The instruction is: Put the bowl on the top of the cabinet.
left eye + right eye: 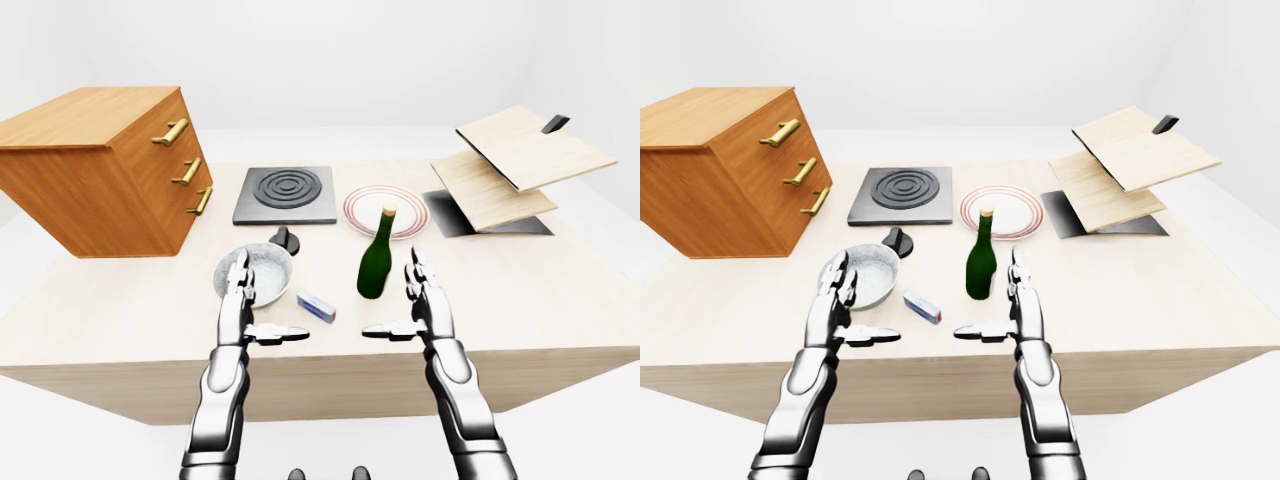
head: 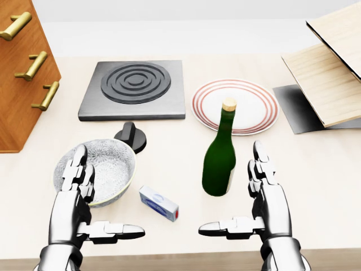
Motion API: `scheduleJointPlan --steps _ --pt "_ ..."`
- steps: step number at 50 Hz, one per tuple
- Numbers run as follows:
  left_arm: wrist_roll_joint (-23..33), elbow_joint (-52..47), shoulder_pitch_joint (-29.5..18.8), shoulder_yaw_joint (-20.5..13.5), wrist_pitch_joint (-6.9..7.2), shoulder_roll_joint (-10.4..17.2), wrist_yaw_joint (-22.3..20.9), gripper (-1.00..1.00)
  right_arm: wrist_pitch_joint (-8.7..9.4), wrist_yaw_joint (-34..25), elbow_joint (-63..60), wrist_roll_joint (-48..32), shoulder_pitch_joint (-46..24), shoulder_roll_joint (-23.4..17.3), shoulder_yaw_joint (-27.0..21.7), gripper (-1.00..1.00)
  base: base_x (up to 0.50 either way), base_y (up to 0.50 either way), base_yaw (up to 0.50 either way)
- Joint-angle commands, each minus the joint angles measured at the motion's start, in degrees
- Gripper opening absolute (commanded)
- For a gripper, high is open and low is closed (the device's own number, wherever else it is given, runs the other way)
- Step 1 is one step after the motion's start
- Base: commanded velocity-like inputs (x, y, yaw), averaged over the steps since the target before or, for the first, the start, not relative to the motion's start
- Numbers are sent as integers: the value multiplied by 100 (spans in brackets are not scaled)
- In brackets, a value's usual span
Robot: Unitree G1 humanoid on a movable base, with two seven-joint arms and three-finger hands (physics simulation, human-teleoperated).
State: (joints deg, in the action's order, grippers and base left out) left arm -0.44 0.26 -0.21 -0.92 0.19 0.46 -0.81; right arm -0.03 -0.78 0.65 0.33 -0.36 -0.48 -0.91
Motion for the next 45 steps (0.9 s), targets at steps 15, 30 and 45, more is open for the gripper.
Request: scheduleJointPlan --steps 15,30,45 --pt "-392 -550 106 -265 -519 12 -118 100 -497 -20 -1305 -555 433 -55 53 100 0 0 0" --pt "-650 -3485 774 -532 -519 -130 230 100 -497 200 -3625 -1541 875 38 48 100 0 0 0" --pt "-457 -3788 854 -511 -519 -150 153 100 -497 185 -3831 -1783 880 40 32 100 0 8 0"
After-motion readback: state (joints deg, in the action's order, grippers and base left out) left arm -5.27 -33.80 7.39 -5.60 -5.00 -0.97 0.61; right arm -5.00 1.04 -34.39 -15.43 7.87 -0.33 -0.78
